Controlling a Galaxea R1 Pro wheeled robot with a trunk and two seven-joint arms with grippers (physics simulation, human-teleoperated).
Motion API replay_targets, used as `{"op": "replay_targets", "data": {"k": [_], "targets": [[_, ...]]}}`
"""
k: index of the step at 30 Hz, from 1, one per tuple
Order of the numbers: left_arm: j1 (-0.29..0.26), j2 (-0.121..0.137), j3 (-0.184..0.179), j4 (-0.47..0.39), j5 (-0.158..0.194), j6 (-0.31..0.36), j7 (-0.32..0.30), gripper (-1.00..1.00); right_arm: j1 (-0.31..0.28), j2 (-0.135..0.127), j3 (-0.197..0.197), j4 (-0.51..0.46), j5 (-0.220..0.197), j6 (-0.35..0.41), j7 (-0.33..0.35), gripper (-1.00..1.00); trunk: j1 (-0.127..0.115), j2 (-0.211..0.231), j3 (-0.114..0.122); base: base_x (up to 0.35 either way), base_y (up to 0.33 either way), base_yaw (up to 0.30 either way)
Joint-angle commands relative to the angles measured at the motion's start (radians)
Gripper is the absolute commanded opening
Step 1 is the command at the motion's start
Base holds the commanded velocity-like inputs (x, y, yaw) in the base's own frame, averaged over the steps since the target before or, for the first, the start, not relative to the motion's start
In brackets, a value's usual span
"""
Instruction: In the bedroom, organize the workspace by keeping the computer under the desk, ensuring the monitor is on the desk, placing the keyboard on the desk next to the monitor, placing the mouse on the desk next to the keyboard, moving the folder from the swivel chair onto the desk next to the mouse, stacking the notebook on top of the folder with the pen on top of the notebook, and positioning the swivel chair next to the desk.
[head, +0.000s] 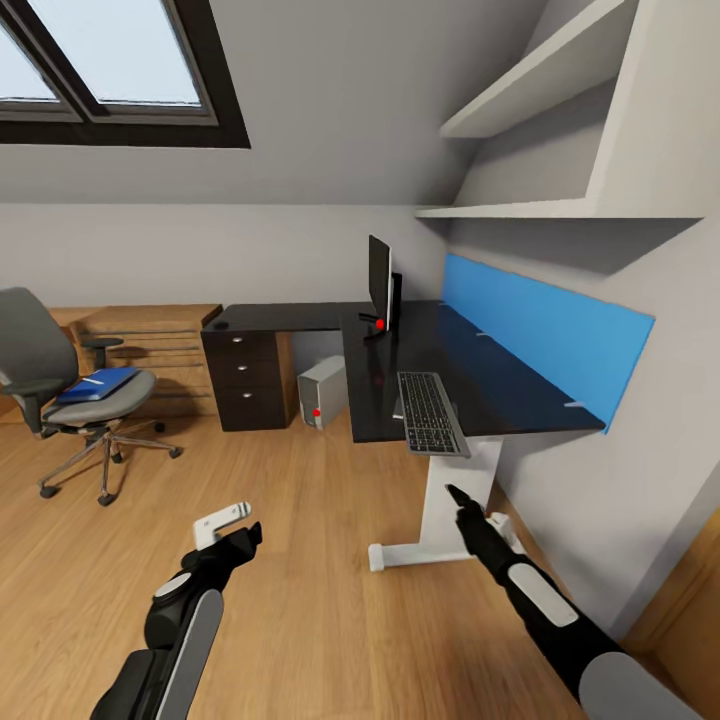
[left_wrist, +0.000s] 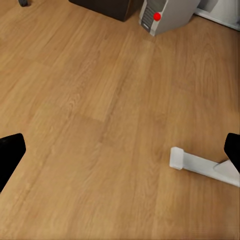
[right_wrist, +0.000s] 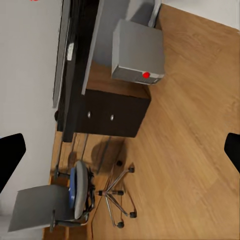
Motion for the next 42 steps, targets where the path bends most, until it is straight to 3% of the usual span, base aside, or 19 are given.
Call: {"op": "replay_targets", "data": {"k": [1, 8, 15, 19, 21, 22, 23, 31, 32, 33, 35, 42], "targets": [[-0.001, 0.000, -0.002, 0.000, 0.010, 0.002, 0.009, 1.00, -0.001, 0.004, 0.004, -0.003, -0.010, -0.001, -0.004, 1.00, 0.000, -0.001, -0.001, 0.000, 0.000, 0.000], [-0.001, 0.003, -0.007, 0.017, 0.010, 0.002, 0.002, 1.00, -0.001, 0.038, 0.000, -0.029, -0.007, -0.051, -0.110, 1.00, 0.000, -0.001, -0.001, 0.000, 0.000, 0.000], [-0.001, 0.004, -0.007, 0.022, 0.010, 0.002, 0.001, 1.00, -0.001, 0.043, 0.001, -0.113, -0.009, -0.083, -0.130, 1.00, 0.000, -0.001, -0.001, 0.000, 0.000, 0.000], [-0.001, 0.005, -0.007, 0.022, 0.010, 0.002, 0.001, 1.00, -0.001, 0.044, -0.001, -0.138, -0.033, -0.083, -0.130, 1.00, 0.000, -0.001, -0.001, 0.000, 0.000, 0.000], [-0.001, 0.005, -0.007, 0.022, 0.010, 0.002, 0.001, 1.00, -0.001, 0.045, -0.002, -0.143, -0.059, -0.084, -0.129, 1.00, 0.000, -0.001, -0.001, 0.000, 0.000, 0.000], [-0.001, 0.005, -0.008, 0.023, 0.010, 0.002, 0.001, 1.00, -0.001, 0.045, -0.002, -0.154, -0.141, -0.084, -0.120, 1.00, 0.000, -0.001, -0.001, 0.000, 0.000, 0.000], [-0.001, 0.005, -0.008, 0.023, 0.010, 0.002, 0.001, 1.00, -0.001, 0.044, -0.003, -0.160, -0.166, -0.084, -0.110, 1.00, 0.000, -0.001, -0.001, 0.000, 0.000, 0.000], [-0.001, 0.003, -0.008, 0.023, 0.010, 0.002, 0.001, 1.00, -0.001, 0.040, -0.006, -0.174, -0.236, -0.084, -0.070, 1.00, -0.012, 0.020, 0.008, 0.000, 0.000, 0.000], [-0.001, 0.003, -0.008, 0.023, 0.010, 0.001, 0.001, 1.00, -0.001, 0.039, -0.028, -0.174, -0.333, -0.084, -0.067, 1.00, -0.012, 0.020, 0.008, 0.000, 0.000, 0.000], [-0.001, 0.003, -0.008, 0.024, 0.010, 0.001, 0.000, 1.00, -0.001, 0.038, -0.033, -0.173, -0.358, -0.084, -0.067, 1.00, -0.012, 0.020, 0.008, 0.000, 0.000, 0.000], [-0.001, 0.003, -0.008, 0.025, 0.010, 0.002, 0.000, 1.00, -0.001, 0.038, -0.038, -0.171, -0.381, -0.084, -0.069, 1.00, -0.012, 0.020, 0.008, 0.000, 0.000, 0.000], [-0.001, 0.003, -0.008, 0.029, 0.010, 0.001, -0.002, 1.00, -0.001, 0.037, -0.043, -0.164, -0.401, -0.088, -0.077, 1.00, -0.012, 0.020, 0.008, 0.049, 0.000, 0.000]]}}
